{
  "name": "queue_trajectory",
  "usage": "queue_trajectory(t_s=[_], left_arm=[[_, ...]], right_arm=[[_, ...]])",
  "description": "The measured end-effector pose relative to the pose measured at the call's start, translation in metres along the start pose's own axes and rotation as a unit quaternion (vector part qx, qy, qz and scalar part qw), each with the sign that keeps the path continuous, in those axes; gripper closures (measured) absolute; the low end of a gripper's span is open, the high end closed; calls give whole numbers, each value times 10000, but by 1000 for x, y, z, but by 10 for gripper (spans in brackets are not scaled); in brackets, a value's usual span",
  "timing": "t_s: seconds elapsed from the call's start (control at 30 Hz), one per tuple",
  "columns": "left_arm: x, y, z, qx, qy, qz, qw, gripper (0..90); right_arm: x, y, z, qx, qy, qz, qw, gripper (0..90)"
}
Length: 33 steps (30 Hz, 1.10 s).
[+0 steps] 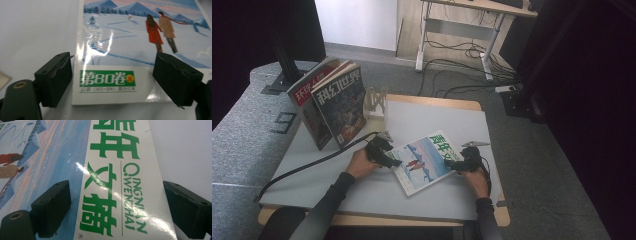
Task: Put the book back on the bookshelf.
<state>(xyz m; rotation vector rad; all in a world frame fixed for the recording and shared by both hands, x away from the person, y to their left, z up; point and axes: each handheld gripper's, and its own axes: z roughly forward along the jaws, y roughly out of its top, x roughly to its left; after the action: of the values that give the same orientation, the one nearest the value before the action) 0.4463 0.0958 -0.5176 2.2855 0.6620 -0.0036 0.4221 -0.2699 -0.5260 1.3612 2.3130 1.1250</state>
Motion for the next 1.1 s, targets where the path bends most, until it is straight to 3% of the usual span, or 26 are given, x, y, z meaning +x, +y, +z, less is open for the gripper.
queue_trajectory(t_s=[0.23, 0.57, 0.67, 0.77, 1.1], left_arm=[[-2, 1, 0, 43, 63, 27, 10000, 155], [-8, 0, -5, 258, 99, 45, 9996, 155], [-12, -4, -9, 300, 127, 94, 9994, 155], [-18, -9, -14, 283, 259, 271, 9989, 157], [-33, -28, -30, 298, 373, 324, 9983, 157]], right_arm=[[0, 0, 1, -4, 34, 76, 10000, 91], [7, 1, 1, 38, -27, -118, 9999, 95], [11, 1, 1, 60, -15, -179, 9998, 92], [16, 1, 2, 85, 13, -206, 9998, 91], [34, 1, 6, 151, 159, -373, 9991, 82]])
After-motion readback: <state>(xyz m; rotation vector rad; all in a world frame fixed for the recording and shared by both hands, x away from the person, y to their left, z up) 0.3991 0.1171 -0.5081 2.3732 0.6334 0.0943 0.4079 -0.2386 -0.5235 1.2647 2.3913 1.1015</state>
